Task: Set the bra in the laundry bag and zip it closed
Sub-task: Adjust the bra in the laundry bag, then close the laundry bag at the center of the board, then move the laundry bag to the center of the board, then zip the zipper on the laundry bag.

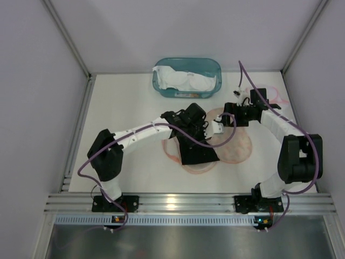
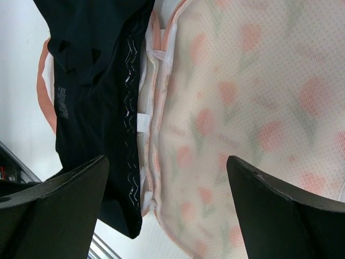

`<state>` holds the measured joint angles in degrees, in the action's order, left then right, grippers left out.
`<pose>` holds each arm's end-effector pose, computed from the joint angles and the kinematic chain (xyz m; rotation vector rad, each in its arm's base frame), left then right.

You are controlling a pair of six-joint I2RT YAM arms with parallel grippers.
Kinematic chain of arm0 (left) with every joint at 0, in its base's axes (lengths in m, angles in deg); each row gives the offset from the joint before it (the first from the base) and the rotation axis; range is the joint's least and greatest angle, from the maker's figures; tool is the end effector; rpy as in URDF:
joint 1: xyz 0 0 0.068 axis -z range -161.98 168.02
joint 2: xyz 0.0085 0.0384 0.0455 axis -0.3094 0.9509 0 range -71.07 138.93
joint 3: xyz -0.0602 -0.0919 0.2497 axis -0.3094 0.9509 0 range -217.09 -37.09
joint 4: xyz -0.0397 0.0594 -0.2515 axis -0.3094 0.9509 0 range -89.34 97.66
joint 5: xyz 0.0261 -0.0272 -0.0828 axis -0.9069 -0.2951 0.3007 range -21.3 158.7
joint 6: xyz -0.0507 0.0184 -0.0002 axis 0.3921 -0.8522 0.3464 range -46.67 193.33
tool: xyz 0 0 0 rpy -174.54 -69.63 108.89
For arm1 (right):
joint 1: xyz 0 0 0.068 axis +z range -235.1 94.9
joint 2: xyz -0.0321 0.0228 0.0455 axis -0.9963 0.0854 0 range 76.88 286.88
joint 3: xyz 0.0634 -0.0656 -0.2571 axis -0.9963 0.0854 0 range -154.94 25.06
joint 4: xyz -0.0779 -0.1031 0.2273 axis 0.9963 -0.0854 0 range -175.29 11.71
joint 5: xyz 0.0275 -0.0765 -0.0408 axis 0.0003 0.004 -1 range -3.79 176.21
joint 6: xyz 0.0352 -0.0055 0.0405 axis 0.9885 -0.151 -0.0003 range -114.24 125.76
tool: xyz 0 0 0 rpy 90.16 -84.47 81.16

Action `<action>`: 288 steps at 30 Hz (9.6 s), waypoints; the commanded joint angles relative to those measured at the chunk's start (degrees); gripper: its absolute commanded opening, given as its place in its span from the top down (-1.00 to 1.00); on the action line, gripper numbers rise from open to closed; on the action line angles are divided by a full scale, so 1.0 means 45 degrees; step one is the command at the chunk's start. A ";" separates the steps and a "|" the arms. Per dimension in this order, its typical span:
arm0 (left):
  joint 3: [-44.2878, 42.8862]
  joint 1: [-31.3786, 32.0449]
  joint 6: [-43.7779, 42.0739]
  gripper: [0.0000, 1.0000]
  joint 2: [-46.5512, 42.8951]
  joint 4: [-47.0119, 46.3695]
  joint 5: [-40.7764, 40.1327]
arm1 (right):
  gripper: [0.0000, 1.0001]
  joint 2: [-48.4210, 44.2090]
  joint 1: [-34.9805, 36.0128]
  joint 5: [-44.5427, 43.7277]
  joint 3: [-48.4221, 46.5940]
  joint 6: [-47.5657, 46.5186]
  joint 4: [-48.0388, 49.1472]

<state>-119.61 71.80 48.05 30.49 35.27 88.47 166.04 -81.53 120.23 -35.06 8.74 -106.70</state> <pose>0.2194 -0.3200 0.2623 1.7274 1.8654 -0.6340 0.3133 0.0395 0.2237 -0.2359 2.4962 0.8042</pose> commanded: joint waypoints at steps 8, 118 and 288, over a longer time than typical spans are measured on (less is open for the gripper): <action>0.0232 -0.0974 0.0441 1.00 0.0887 -0.0014 0.0803 | -0.81 0.0322 0.0085 0.0545 -0.0488 -0.0409 -0.0016; 0.4510 -0.9470 0.7355 0.63 0.2059 -0.1441 0.6368 | 1.00 0.2780 0.5826 0.2870 -0.2481 0.2245 0.1056; 0.0076 0.5100 -0.8581 0.67 0.4405 0.7524 -0.9121 | 1.00 1.0068 0.7038 0.1366 -0.7597 -0.1132 -0.1071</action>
<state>-119.20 94.47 11.13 51.56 69.36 46.88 207.90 -49.66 133.85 -69.53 7.70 -106.83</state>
